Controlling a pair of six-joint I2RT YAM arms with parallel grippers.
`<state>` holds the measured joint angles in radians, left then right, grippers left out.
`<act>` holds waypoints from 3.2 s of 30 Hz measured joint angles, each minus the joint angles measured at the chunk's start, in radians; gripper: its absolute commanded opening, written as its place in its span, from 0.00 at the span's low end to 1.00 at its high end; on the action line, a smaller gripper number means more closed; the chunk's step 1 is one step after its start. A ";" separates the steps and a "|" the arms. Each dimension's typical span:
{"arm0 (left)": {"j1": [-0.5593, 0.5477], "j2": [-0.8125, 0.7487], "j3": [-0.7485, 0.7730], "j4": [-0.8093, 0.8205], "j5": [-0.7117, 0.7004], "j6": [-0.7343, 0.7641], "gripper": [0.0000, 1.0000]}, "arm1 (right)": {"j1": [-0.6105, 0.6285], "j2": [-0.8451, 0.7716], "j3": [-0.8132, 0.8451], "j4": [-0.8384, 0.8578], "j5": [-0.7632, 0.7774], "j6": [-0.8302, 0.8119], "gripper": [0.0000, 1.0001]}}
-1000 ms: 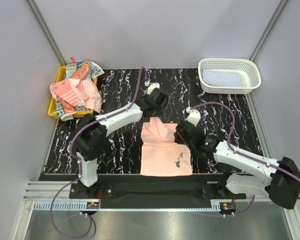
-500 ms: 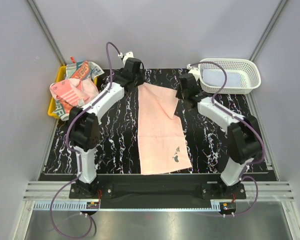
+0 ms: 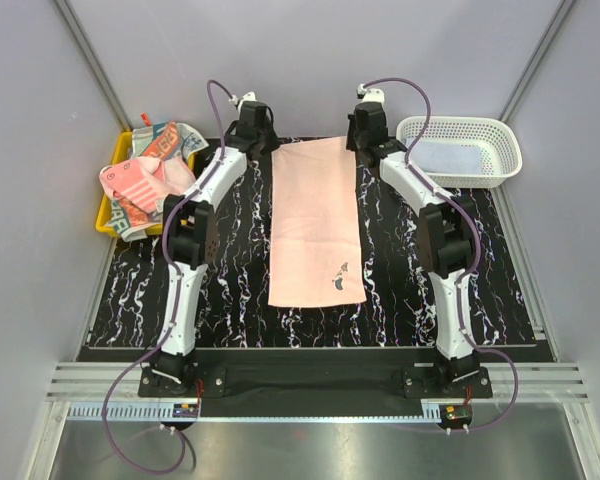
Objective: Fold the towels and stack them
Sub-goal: Fold the towel
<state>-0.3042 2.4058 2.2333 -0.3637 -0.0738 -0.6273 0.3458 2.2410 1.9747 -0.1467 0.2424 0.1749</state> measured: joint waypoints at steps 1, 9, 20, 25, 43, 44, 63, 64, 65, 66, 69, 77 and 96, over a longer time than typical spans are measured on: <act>0.005 0.005 0.004 0.000 0.010 -0.002 0.00 | 0.000 0.013 0.022 0.000 -0.004 -0.011 0.00; 0.016 -0.059 -0.134 0.054 0.049 -0.026 0.00 | -0.002 0.001 -0.037 0.015 -0.033 -0.055 0.00; -0.064 -0.450 -0.672 0.114 0.035 -0.106 0.00 | -0.002 -0.347 -0.500 0.017 -0.135 0.037 0.00; -0.132 -0.651 -0.918 0.168 -0.010 -0.164 0.00 | 0.002 -0.546 -0.688 0.011 -0.206 0.138 0.00; -0.329 -0.887 -1.337 0.205 -0.116 -0.272 0.00 | 0.116 -0.838 -1.135 -0.042 -0.332 0.335 0.00; -0.335 -0.892 -1.338 0.204 -0.121 -0.272 0.00 | 0.116 -0.851 -1.140 -0.048 -0.332 0.336 0.00; -0.397 -1.036 -1.442 0.168 -0.174 -0.283 0.00 | 0.133 -1.003 -1.252 -0.098 -0.332 0.371 0.00; -0.400 -1.044 -1.446 0.166 -0.175 -0.283 0.00 | 0.135 -1.010 -1.252 -0.102 -0.332 0.372 0.00; -0.402 -1.051 -1.449 0.167 -0.175 -0.283 0.00 | 0.136 -1.017 -1.252 -0.104 -0.332 0.372 0.00; -0.404 -1.057 -1.452 0.166 -0.176 -0.283 0.00 | 0.138 -1.024 -1.252 -0.106 -0.332 0.373 0.00; -0.412 -1.073 -1.459 0.164 -0.179 -0.283 0.00 | 0.142 -1.041 -1.254 -0.111 -0.332 0.376 0.00; -0.427 -1.117 -1.471 0.143 -0.188 -0.283 0.00 | 0.151 -1.073 -1.260 -0.140 -0.330 0.384 0.00; -0.478 -1.096 -1.613 0.217 -0.179 -0.319 0.00 | 0.171 -1.051 -1.400 -0.085 -0.343 0.449 0.02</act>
<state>-0.7818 1.3098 0.6201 -0.1467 -0.2531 -0.9459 0.5171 1.1896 0.5743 -0.2317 -0.1009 0.6239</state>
